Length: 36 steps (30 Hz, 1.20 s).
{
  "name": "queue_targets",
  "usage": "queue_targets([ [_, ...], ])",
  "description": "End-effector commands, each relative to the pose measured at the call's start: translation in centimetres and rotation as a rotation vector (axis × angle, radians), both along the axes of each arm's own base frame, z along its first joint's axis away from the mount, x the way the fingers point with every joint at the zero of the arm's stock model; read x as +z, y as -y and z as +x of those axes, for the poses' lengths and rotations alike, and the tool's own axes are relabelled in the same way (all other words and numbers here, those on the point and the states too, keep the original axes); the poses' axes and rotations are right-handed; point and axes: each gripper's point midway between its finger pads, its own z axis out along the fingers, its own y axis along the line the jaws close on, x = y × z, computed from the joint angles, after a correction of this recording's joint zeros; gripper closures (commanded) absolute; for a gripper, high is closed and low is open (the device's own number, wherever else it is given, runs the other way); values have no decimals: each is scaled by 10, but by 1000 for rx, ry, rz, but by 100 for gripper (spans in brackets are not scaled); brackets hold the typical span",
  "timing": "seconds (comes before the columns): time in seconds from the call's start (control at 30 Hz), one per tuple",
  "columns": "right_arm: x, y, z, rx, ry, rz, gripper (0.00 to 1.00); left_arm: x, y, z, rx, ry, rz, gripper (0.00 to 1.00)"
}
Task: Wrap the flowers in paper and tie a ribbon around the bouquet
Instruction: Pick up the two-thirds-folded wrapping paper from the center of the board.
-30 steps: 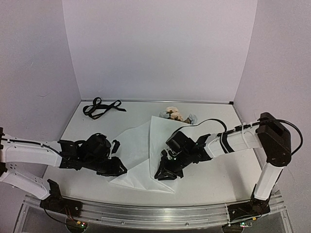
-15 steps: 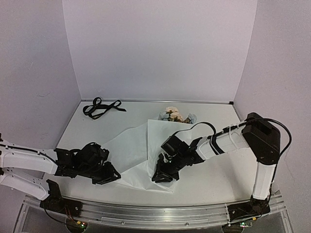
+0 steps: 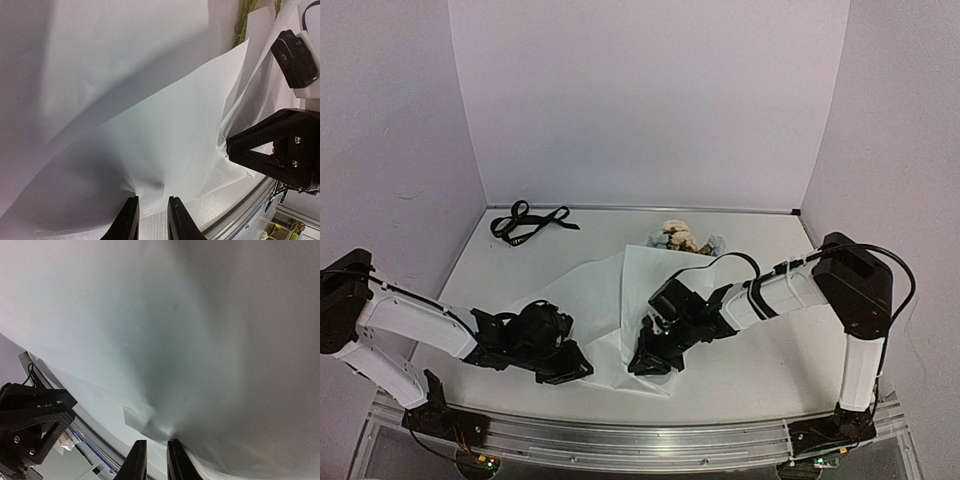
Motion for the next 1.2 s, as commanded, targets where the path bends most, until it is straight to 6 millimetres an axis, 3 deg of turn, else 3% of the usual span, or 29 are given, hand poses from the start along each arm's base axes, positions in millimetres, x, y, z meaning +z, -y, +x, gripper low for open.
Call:
queue_targets([
  [0.0, -18, 0, 2, -8, 8, -43, 84, -6, -17, 4, 69, 23, 28, 78],
  [0.23, -22, 3, 0, -7, 7, -49, 84, -23, -65, 4, 203, 31, 174, 77],
  [0.67, -27, 6, -3, -4, -4, -48, 85, -17, -148, 26, 469, 78, 287, 70],
  [0.87, -21, 3, -1, -7, 1, -33, 85, 1, -137, 27, 463, 64, 194, 66],
  [1.03, -9, -4, 2, -10, 14, -5, 85, 6, -118, 21, 484, 1, 25, 63],
  [1.17, -2, -9, 6, -15, 19, 11, 85, 2, -118, 18, 548, -48, 2, 64],
])
